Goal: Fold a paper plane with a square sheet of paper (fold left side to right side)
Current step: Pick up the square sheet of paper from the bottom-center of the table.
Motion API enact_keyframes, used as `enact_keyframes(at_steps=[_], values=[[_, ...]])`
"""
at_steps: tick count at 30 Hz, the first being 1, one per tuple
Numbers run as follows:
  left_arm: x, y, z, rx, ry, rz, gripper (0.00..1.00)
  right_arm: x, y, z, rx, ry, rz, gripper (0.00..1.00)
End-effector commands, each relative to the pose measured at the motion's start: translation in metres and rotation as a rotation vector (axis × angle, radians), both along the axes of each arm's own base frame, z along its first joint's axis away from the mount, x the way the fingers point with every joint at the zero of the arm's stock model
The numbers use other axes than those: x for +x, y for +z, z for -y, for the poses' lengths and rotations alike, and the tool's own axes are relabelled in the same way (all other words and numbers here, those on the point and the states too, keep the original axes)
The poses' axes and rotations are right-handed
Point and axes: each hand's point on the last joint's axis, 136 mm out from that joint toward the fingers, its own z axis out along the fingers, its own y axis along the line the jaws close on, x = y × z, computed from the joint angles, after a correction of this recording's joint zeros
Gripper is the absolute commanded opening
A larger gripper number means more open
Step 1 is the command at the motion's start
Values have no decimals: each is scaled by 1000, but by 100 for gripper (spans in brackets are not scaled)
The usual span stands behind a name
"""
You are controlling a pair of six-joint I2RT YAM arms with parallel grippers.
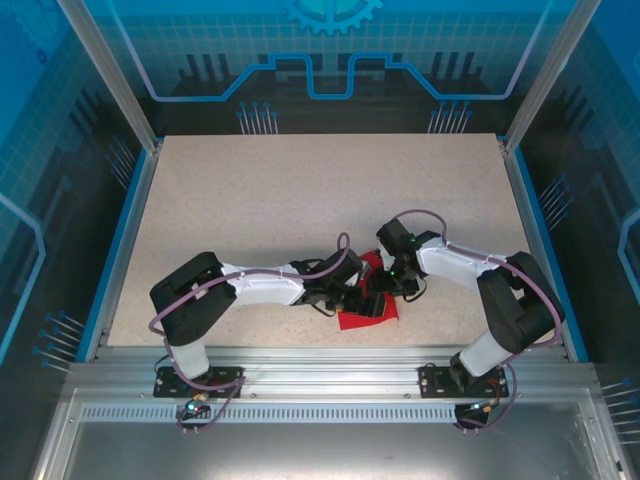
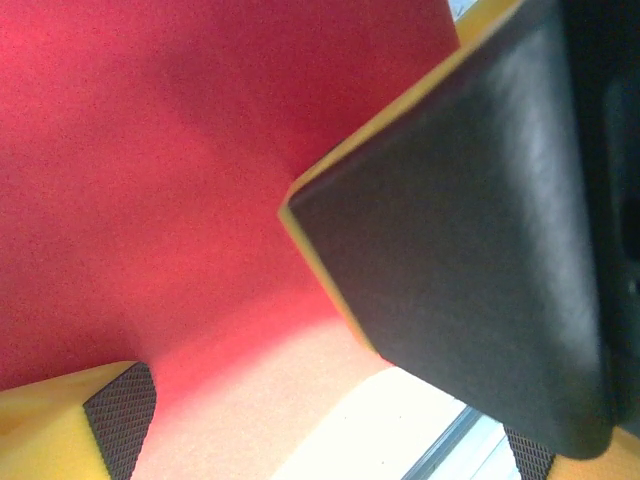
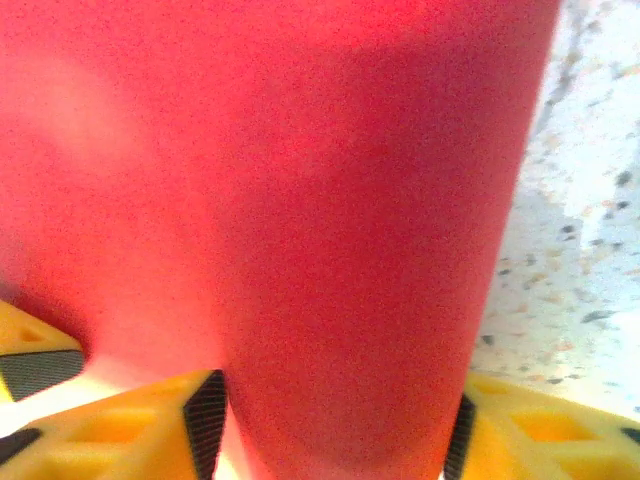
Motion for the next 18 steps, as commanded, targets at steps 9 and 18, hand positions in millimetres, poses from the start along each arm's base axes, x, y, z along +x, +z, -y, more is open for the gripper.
enact_keyframes(at_steps=[9, 18], values=[[24, 67, -25, -156, 88, 108, 95, 10, 23, -11, 265, -40, 54, 22], [69, 130, -104, -315, 277, 167, 96, 43, 98, -4, 620, -41, 294, 20]])
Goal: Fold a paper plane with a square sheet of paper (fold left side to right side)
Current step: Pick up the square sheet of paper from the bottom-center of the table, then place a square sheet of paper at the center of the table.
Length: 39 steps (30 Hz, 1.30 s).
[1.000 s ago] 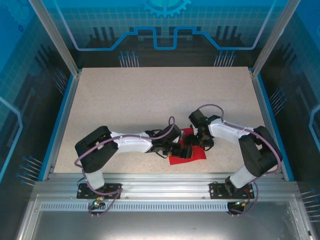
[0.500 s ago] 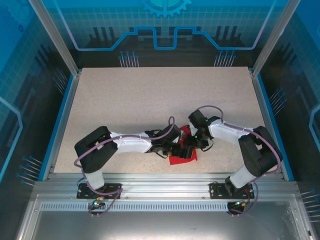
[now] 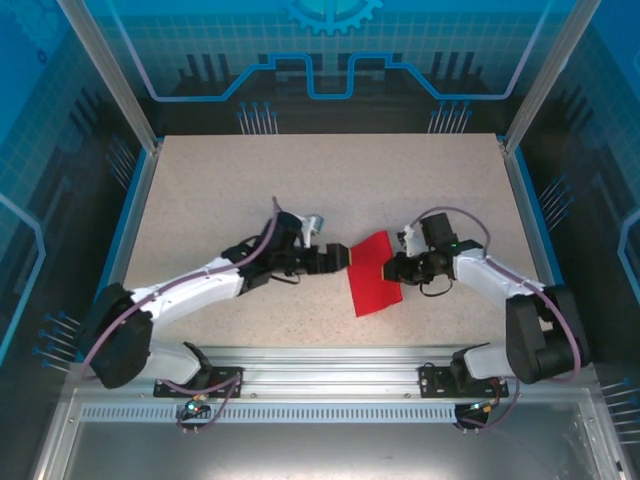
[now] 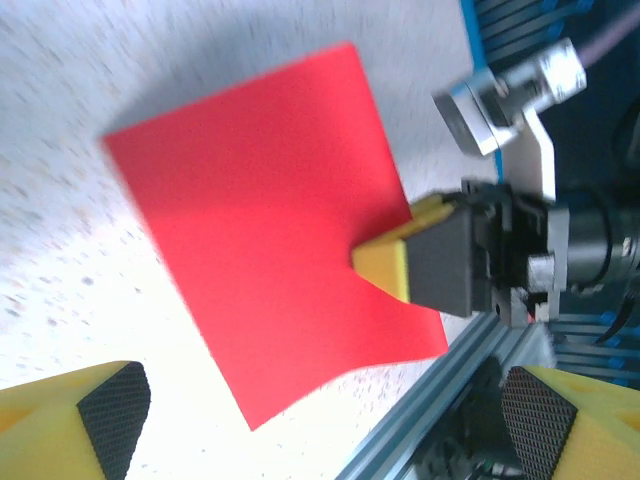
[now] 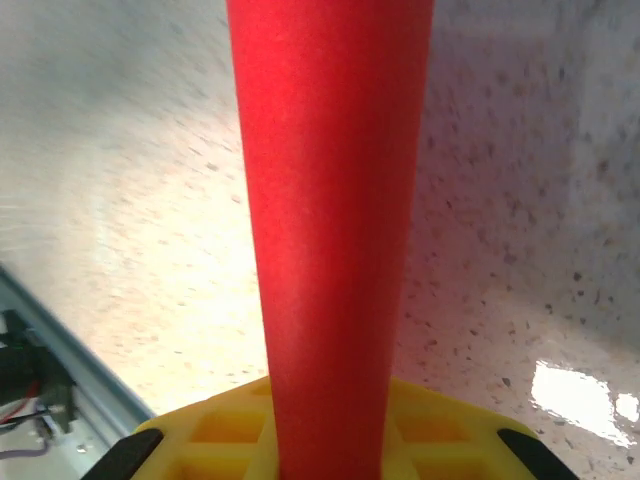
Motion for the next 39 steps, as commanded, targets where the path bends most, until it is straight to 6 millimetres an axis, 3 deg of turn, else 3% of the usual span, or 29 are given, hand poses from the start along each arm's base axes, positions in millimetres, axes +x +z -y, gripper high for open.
enact_keyframes(at_steps=[1, 5, 10, 17, 22, 26, 34, 39], values=[[0, 14, -18, -74, 13, -26, 95, 11, 54, -12, 176, 68, 176, 20], [10, 44, -32, -171, 33, 1, 95, 18, 113, -10, 298, 61, 314, 20], [9, 87, -23, -306, -25, 51, 95, 15, 180, -19, 473, 108, 405, 19], [5, 144, -10, -444, -118, 136, 98, 5, 249, -26, 574, 158, 487, 19], [6, 168, -4, -486, -161, 179, 94, 0, 260, -33, 586, 166, 481, 19], [8, 170, 1, -497, -170, 173, 86, 1, 255, -38, 597, 160, 453, 20], [12, 157, 10, -492, -177, 140, 55, 2, 238, -46, 605, 156, 398, 20], [14, 146, 8, -464, -155, 121, 27, 2, 224, -43, 552, 136, 379, 26]])
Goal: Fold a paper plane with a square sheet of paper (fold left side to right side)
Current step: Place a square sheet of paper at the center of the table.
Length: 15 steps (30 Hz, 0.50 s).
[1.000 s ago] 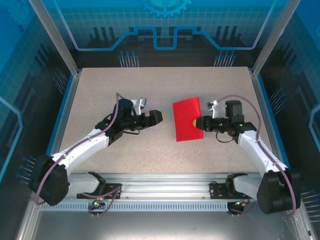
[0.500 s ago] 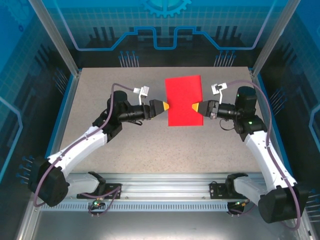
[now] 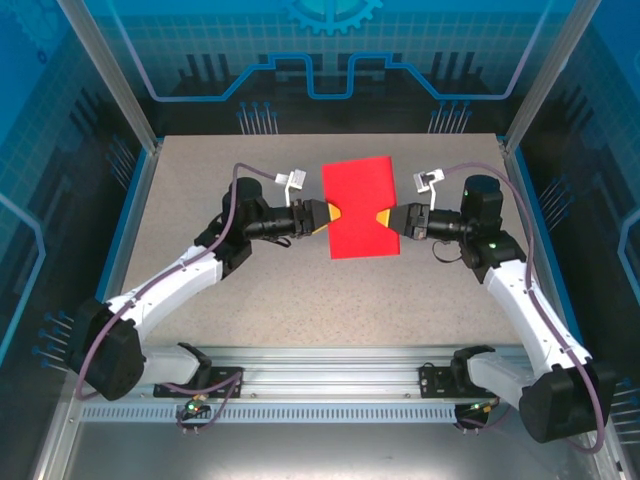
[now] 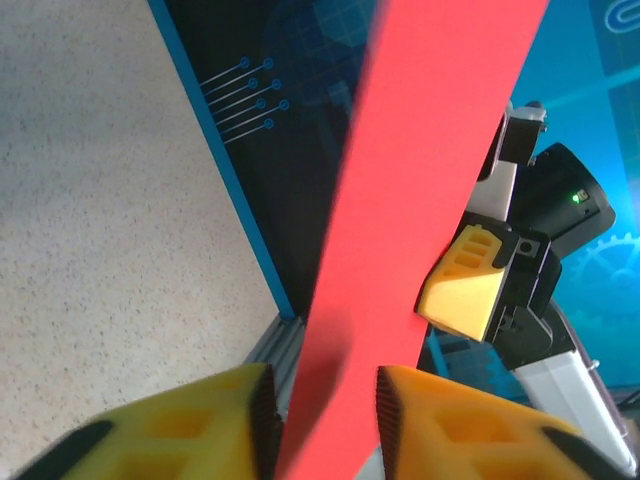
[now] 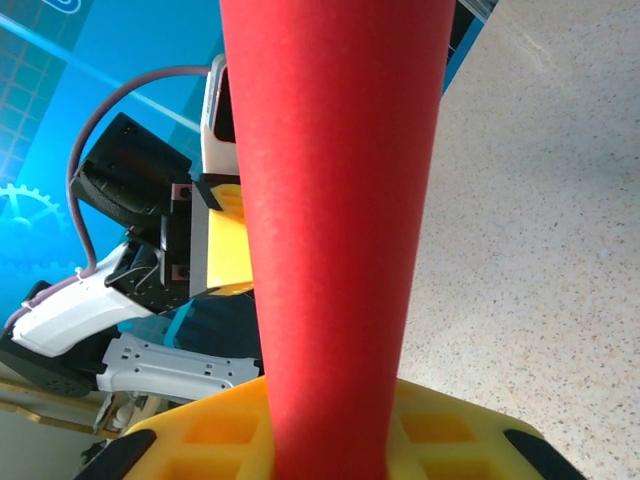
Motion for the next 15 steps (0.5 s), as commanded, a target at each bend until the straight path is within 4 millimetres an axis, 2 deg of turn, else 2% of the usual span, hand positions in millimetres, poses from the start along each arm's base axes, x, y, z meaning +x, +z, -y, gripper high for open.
enact_keyframes(at_steps=[1, 4, 8, 12, 15], values=[[-2, 2, 1, 9, -8, 20, 21, -4, -12, -1, -36, 2, -20, 28], [-1, -19, -4, 77, 22, -31, 10, -3, -30, 7, -141, -38, -38, 39], [-2, -60, -13, 174, 67, -128, 8, 1, -59, 28, -303, -128, -80, 57], [-5, -119, -23, 292, 100, -256, 5, 10, -100, 64, -500, -286, -176, 77], [-9, -170, -29, 400, 97, -352, 5, 10, -134, 86, -647, -339, -252, 81]])
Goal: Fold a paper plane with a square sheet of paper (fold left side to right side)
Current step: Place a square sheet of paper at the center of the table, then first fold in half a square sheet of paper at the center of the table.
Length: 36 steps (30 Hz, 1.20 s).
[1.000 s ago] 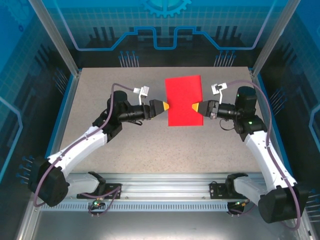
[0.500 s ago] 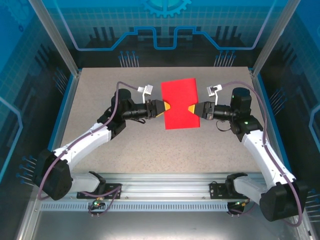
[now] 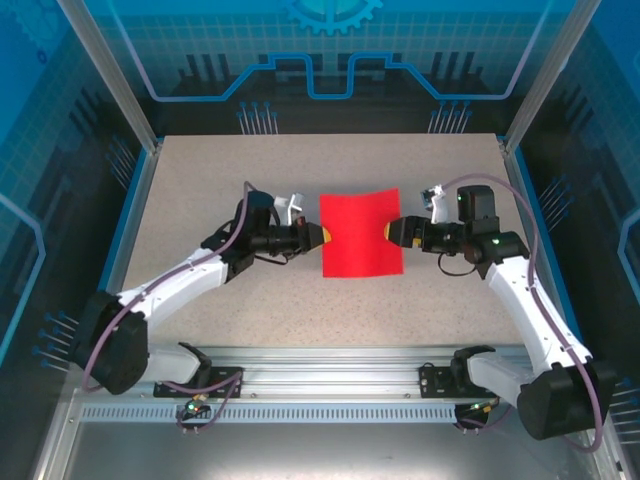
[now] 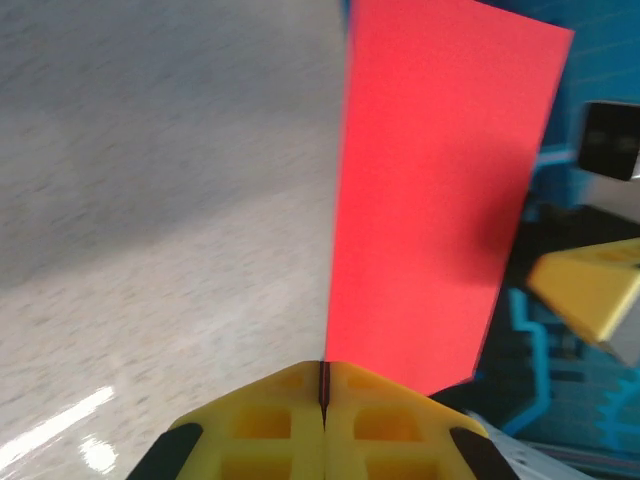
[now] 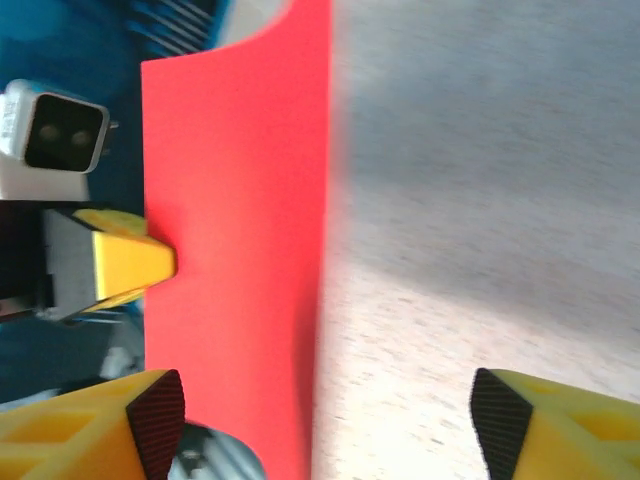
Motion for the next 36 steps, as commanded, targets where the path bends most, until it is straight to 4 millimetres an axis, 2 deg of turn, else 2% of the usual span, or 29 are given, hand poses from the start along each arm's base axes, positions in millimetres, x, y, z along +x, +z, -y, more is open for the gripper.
enact_keyframes(at_steps=[1, 4, 5, 8, 14, 17, 18, 24, 29, 36], values=[[-13, -78, -14, 185, -1, -160, 4, -6, -52, 34, -225, -83, -132, 81], [-16, -116, -18, 273, -30, -229, 3, -5, -68, 26, -181, -58, -173, 83], [-15, -124, -19, 299, -38, -236, 3, -7, -78, 21, -158, -50, -198, 83], [-13, -141, -27, 389, -47, -256, 1, -6, -90, 8, -107, -32, -231, 82], [0, -137, -33, 445, -54, -234, 2, 12, -111, -10, -95, -18, -282, 67], [7, -135, -36, 451, -39, -236, 1, 27, -124, -25, -76, -4, -306, 62], [11, -133, -37, 449, -30, -237, 1, 37, -122, -31, -78, 1, -296, 59], [26, -130, -32, 461, -37, -228, 1, 67, -146, -53, -97, 21, -345, 52], [28, -138, -31, 496, -65, -256, 1, 71, -173, -62, -136, 35, -415, 49], [34, -131, -29, 496, -60, -245, 3, 64, -198, -50, -250, 15, -456, 49]])
